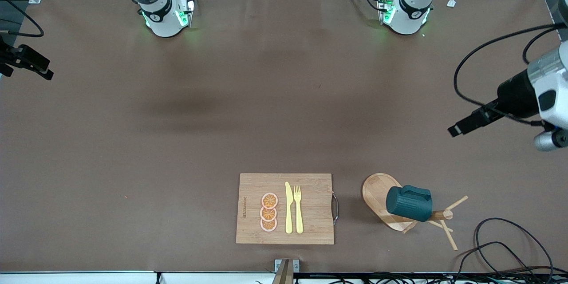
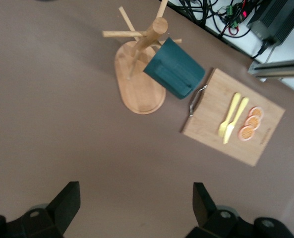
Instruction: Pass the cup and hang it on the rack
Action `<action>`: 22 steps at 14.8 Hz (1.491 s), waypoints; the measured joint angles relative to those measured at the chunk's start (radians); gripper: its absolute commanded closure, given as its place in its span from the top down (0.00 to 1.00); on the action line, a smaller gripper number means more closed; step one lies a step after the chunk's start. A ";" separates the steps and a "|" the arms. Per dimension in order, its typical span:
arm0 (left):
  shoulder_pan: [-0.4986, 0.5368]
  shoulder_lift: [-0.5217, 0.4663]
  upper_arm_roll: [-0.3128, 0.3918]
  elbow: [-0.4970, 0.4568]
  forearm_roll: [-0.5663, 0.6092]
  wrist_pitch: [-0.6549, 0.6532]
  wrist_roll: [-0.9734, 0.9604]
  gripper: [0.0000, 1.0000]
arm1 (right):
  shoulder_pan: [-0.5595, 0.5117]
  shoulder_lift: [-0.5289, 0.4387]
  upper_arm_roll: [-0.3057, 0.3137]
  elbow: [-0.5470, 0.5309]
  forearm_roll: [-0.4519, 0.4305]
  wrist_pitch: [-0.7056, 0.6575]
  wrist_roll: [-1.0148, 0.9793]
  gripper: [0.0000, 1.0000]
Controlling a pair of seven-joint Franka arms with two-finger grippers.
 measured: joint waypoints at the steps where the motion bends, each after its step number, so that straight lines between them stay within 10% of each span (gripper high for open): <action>1: 0.002 -0.017 0.002 0.000 0.018 -0.035 0.052 1.00 | 0.000 0.000 0.000 0.000 0.000 0.000 0.000 1.00; 14: 0.000 -0.116 0.086 -0.001 0.079 -0.174 0.399 1.00 | 0.000 0.000 0.000 0.000 0.000 -0.012 0.000 1.00; 22: -0.300 -0.253 0.447 -0.102 0.002 -0.204 0.446 1.00 | 0.000 0.000 0.000 0.001 0.000 -0.013 0.000 1.00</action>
